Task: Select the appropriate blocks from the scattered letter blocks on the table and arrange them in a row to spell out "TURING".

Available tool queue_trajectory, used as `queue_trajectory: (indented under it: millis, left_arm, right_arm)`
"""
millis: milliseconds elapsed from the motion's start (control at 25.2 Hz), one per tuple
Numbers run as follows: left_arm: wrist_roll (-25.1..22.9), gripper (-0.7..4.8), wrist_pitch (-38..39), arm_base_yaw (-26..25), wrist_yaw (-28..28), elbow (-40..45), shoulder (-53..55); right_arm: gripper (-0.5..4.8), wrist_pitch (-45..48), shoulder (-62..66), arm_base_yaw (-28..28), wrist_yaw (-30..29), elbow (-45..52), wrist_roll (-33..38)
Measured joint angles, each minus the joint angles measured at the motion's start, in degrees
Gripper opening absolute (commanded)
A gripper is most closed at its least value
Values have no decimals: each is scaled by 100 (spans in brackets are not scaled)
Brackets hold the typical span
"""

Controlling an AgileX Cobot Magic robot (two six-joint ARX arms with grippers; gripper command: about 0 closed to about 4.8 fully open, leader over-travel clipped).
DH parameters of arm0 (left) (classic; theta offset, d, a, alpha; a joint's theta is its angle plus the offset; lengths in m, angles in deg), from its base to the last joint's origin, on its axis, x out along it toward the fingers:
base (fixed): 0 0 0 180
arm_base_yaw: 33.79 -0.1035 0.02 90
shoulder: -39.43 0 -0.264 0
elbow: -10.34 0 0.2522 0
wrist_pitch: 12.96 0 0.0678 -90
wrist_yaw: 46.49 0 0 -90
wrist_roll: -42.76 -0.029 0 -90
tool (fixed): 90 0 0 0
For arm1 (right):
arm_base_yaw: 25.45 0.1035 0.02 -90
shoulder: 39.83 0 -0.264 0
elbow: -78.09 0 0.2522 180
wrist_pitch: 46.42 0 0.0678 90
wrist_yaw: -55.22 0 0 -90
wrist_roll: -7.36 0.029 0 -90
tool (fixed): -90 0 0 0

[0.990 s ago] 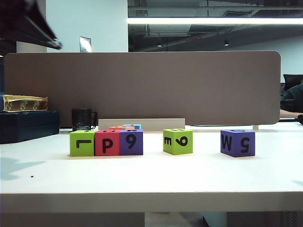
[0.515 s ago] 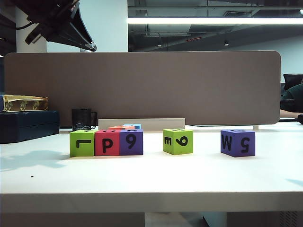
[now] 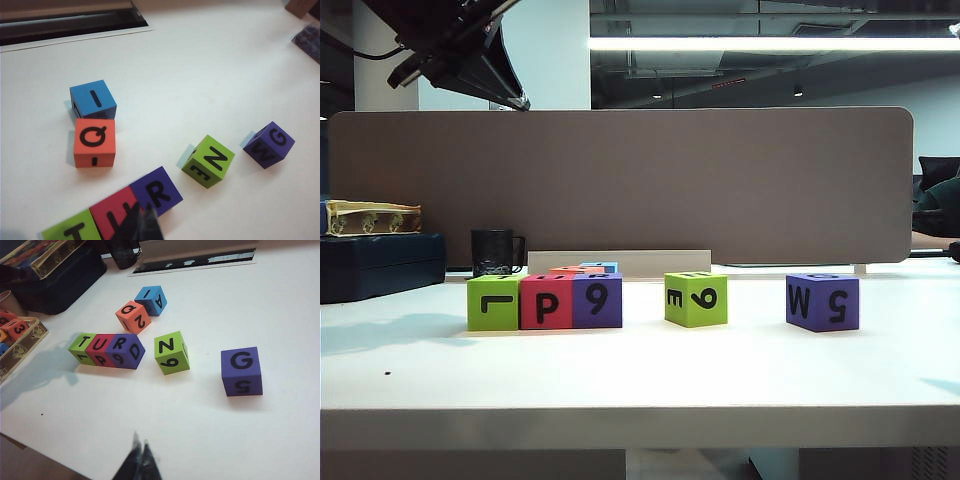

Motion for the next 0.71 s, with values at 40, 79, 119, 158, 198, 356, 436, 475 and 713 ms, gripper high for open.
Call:
queue_trajectory:
  millis: [40,79,119,158,198,356,436,475,713]
  left_arm:
    - [-42,-6,24,0,-24,-48,26]
    - [-70,-6,42,0,-37,-118,76]
    - [-81,-6,59,0,-39,-184,118]
    - [-83,-6,63,0,-46,-240,166]
    - [-87,-6,90,0,-59,-315,234]
    - [-105,-6,262,0,-105,-588,538]
    - [-125,-6,302,0,-125,-739,745]
    - [-125,-6,310,0,-127,-789,817]
    - [-127,-6,490,7,-131,-1158,1185]
  right_arm:
    - [-2,2,0,2,-2,0,0]
    - [-2,2,2,2,-4,0,0]
    - [-2,0,2,2,-4,0,0]
    - [-2,0,2,2,-4,0,0]
    - [-2,-2,4,2,-4,-2,0]
    - [-2,-76,7,2,-4,-107,0]
    - [-2,-76,15,2,-4,-170,0]
    - [-2,-79,20,2,-4,-190,0]
    - [-2,-90,247,0,-13,-289,0]
